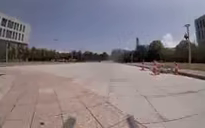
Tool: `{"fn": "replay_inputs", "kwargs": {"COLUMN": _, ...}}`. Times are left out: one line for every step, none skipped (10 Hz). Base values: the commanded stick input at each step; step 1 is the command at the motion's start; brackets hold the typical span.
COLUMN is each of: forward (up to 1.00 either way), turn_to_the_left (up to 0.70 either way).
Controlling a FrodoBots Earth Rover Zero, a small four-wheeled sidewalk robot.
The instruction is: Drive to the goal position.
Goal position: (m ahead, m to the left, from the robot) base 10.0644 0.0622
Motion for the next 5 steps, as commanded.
{"fn": "replay_inputs", "kwargs": {"forward": 1.00, "turn_to_the_left": 0.00}}
{"fn": "replay_inputs", "kwargs": {"forward": 1.00, "turn_to_the_left": 0.00}}
{"fn": "replay_inputs", "kwargs": {"forward": 1.00, "turn_to_the_left": 0.00}}
{"fn": "replay_inputs", "kwargs": {"forward": 1.00, "turn_to_the_left": 0.00}}
{"fn": "replay_inputs", "kwargs": {"forward": 1.00, "turn_to_the_left": 0.00}}
